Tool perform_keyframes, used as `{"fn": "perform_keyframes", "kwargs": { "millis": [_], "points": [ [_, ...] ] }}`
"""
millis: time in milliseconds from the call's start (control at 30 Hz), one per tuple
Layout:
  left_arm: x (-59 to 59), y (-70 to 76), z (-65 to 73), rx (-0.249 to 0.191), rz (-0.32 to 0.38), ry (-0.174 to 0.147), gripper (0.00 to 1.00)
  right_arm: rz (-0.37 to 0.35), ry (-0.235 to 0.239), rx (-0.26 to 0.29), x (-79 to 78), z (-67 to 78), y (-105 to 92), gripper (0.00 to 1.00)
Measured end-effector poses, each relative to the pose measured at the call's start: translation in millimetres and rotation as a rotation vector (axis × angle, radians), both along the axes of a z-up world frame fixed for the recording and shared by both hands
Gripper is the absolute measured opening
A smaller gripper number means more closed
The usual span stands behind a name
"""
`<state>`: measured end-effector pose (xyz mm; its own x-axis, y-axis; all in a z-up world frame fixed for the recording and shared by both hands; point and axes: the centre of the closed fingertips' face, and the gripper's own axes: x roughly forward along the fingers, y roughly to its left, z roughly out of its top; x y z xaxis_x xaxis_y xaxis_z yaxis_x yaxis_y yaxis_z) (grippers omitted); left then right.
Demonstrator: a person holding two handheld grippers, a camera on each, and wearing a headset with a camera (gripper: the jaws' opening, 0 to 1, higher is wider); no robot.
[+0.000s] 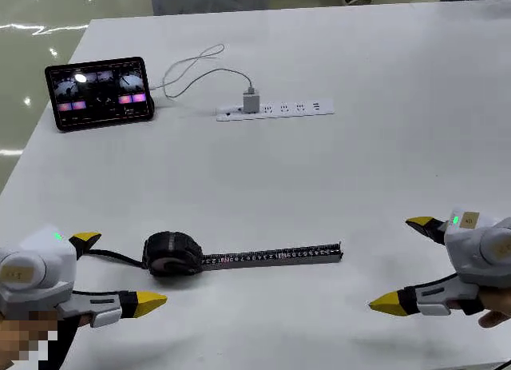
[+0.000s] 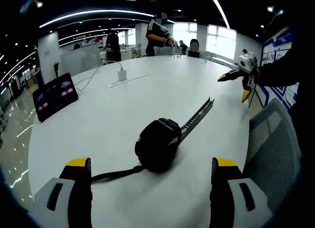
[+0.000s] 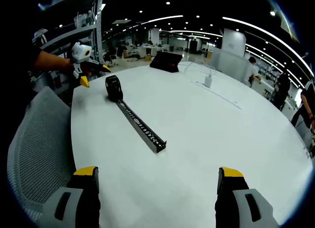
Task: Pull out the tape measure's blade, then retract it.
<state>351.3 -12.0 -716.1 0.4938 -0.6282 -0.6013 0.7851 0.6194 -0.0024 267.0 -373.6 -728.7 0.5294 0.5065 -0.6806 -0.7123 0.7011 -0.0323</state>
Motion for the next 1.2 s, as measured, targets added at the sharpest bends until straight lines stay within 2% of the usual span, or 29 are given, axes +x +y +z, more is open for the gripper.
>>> {"fn": "perform_keyframes", "kwargs": {
  "millis": [67,167,233,267,400,500,633,833,1067,1200],
  "points": [
    [-3.7,1.4,2.3,-0.01,0.005,0.005,0.99,-0.005,-0.008,0.001,-2.5,-1.0,-3.1,0.99],
    [-10.6,7.5,1.3,-0.002,0.006,0.007,0.99,-0.041,-0.011,0.02,-7.4,1.9,-10.1,0.99],
    [-15.7,12.3,1.6,-0.005,0.008,0.023,0.99,-0.046,-0.015,0.01,-11.9,2.6,-10.3,0.99],
    [-17.8,15.8,2.6,-0.009,0.015,0.022,0.99,-0.053,-0.024,-0.013,-13.2,1.9,-15.0,0.99],
    [-22.0,31.4,-2.0,0.022,0.057,0.017,0.99,-0.112,-0.025,0.001,-19.2,4.2,-24.4,0.99],
    [-26.4,37.1,-0.6,0.003,0.088,0.021,0.99,-0.154,-0.021,0.017,-26.6,5.6,-29.9,0.99],
    [-32.7,41.0,-0.8,-0.001,0.104,0.026,0.99,-0.174,-0.009,0.028,-39.5,4.3,-34.2,0.99],
    [-37.1,42.1,-2.5,0.005,0.112,0.024,0.99,-0.186,-0.017,0.007,-54.3,3.5,-45.3,0.99],
    [-38.5,42.0,-0.9,0.018,0.112,0.019,0.99,-0.193,-0.026,0.008,-59.0,7.2,-49.9,0.99],
    [-35.2,42.0,2.1,0.02,0.112,0.01,0.99,-0.183,-0.031,0.007,-57.2,10.1,-49.0,0.99]
  ]
}}
